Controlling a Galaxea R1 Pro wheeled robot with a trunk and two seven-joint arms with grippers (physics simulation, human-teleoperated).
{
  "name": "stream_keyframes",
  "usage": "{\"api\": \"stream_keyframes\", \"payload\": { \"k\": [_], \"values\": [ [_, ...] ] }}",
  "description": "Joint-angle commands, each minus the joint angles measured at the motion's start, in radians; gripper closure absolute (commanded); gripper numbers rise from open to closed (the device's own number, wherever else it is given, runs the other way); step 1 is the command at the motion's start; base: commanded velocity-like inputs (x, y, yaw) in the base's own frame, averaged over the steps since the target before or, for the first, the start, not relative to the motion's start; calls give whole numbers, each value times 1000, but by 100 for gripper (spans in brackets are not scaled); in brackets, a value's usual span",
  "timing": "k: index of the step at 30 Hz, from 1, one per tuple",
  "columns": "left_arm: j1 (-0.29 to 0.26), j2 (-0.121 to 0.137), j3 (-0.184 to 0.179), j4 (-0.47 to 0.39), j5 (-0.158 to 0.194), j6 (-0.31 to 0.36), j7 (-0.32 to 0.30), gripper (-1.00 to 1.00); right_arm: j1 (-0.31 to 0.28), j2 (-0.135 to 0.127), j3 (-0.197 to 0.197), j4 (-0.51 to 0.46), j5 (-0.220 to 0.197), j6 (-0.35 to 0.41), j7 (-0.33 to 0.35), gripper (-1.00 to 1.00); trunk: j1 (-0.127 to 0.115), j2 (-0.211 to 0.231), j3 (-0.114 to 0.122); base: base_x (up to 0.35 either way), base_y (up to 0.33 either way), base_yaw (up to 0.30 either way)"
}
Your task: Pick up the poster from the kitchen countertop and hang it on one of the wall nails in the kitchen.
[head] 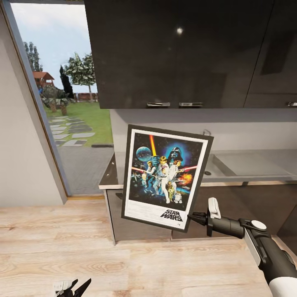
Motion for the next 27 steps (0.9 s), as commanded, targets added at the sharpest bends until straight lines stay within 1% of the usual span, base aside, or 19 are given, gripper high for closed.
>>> {"api": "stream_keyframes", "payload": {
  "k": [1,13,19,27],
  "values": [
    [-1,0,-2,1,2,-5,-2,-100,-1,0,-1,0,-4,15,7,100,1,-2,-2,0,0,0],
    [-1,0,-2,1,2,-5,-2,-100,-1,0,-1,0,-4,15,7,100,1,-2,-2,0,0,6],
    [-1,0,-2,1,2,-5,-2,-100,-1,0,0,-6,-2,13,6,100,1,-2,-2,3,14,209],
    [-1,0,-2,1,2,-4,-2,-100,-1,0,1,-17,0,13,6,100,1,-2,-2,56,217,280]
  ]
}}
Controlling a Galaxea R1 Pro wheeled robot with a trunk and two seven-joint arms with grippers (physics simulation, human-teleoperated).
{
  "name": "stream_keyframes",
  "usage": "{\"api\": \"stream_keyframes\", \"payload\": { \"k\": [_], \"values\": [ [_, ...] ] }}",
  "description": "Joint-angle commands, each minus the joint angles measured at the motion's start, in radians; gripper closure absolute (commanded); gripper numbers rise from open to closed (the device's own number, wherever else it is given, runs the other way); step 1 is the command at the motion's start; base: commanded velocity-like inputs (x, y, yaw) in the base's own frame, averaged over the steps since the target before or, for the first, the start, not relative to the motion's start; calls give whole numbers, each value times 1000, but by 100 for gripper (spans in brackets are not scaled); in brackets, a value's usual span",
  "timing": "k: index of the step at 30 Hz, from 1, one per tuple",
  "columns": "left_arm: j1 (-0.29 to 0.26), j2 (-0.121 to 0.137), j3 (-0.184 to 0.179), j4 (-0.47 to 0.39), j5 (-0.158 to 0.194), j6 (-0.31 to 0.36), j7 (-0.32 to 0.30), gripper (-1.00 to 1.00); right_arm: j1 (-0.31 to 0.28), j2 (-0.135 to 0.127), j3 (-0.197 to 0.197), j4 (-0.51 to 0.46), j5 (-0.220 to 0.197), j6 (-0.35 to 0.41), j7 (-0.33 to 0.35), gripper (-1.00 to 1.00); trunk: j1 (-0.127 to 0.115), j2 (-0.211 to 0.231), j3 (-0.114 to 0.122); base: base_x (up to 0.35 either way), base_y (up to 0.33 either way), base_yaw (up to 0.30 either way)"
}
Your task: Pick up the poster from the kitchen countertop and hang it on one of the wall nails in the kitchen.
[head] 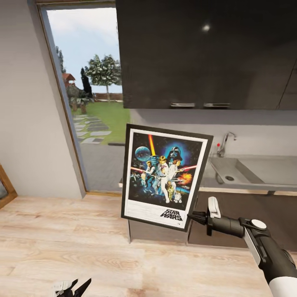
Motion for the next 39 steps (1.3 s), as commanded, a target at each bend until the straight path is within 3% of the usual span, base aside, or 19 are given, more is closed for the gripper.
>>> {"api": "stream_keyframes", "payload": {
  "k": [1,16,25,39],
  "values": [
    [-1,0,-2,1,1,-5,-2,-100,-1,0,-1,0,-4,15,7,100,1,-2,-2,69,271,289],
    [-1,0,-2,1,2,-5,-2,-100,-1,0,-1,-1,-4,15,7,100,1,-2,-2,72,283,269],
    [-1,0,-2,1,1,-5,-2,-100,-1,0,1,-1,-2,15,6,100,1,-2,-8,66,260,40],
    [-1,0,-2,2,2,-5,-2,-100,-1,0,1,-1,2,15,5,100,1,-2,-31,4,20,1]
  ]
}}
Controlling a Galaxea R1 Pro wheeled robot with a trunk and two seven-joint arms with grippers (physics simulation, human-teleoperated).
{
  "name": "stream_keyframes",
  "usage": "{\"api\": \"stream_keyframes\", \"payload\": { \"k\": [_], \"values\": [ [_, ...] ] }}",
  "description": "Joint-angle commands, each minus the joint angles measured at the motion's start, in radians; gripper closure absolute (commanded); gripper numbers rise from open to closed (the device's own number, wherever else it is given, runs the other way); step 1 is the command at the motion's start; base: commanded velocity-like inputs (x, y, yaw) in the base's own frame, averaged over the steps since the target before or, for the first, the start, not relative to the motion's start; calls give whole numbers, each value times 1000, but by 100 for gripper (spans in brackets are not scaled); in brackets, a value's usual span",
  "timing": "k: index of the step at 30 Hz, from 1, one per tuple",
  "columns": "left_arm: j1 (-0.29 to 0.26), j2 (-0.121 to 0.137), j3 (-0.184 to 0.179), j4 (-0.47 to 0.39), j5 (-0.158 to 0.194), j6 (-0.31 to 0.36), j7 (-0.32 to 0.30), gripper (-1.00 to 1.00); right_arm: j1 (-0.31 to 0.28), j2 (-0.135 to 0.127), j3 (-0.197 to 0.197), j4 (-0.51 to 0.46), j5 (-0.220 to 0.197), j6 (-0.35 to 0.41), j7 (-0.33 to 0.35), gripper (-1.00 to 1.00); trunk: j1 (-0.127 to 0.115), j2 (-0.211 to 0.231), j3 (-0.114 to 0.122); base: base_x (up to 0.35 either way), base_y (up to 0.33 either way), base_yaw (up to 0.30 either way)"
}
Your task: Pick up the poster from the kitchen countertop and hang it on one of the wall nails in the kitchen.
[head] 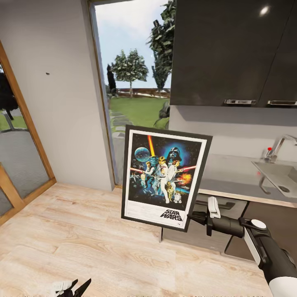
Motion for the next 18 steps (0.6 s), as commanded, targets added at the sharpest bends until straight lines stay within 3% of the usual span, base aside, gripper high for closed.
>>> {"api": "stream_keyframes", "payload": {
  "k": [1,11,18],
  "values": [
    [-1,1,-2,1,2,-5,-2,-100,-1,0,0,1,-6,15,7,100,1,-2,-4,0,0,0],
    [-1,2,-2,0,3,-5,-2,-100,-1,9,0,-20,-14,17,8,100,1,-2,-19,7,0,0],
    [-1,3,-1,0,3,-5,-2,-100,-1,9,-2,-20,-15,17,9,100,1,-2,-21,236,88,0]
  ]
}}
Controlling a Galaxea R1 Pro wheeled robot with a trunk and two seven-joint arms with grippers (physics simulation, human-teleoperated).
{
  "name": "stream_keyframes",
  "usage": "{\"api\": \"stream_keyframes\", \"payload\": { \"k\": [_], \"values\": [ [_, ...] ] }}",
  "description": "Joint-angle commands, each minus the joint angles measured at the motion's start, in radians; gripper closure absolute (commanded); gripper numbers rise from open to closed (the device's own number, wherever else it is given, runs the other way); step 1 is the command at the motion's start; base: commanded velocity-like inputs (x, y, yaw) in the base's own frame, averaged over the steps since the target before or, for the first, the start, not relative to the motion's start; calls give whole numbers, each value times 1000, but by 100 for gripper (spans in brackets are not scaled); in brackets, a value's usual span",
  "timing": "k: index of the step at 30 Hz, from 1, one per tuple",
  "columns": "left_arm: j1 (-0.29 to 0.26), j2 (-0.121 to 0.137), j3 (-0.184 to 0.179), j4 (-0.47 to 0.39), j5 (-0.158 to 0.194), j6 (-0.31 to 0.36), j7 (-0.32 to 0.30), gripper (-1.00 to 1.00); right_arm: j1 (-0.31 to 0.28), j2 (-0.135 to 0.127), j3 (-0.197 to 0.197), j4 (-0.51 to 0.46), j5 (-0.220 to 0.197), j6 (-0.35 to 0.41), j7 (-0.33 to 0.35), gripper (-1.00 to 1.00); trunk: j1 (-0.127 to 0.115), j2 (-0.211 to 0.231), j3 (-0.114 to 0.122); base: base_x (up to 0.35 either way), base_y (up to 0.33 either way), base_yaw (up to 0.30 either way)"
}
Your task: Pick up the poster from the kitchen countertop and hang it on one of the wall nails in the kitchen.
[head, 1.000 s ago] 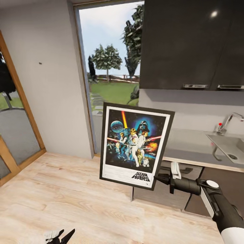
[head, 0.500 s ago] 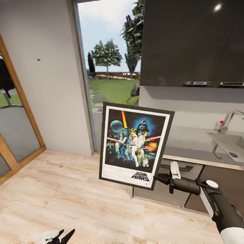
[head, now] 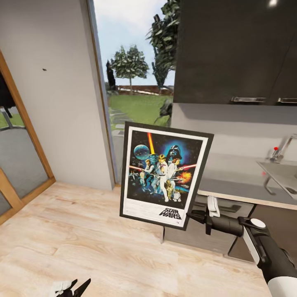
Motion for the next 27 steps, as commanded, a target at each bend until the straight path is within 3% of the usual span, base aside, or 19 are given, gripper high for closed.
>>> {"api": "stream_keyframes", "payload": {
  "k": [1,13,27],
  "values": [
    [-1,0,-2,1,2,-5,-2,-100,-1,0,0,1,-4,14,7,100,1,-2,-2,282,156,0],
    [-1,2,-2,1,2,-5,-2,-100,-1,0,1,3,-3,14,7,100,1,-2,-2,267,199,28],
    [-1,2,-2,1,2,-5,-2,-100,-1,0,2,1,3,12,5,100,1,-2,-3,247,230,260]
  ]
}}
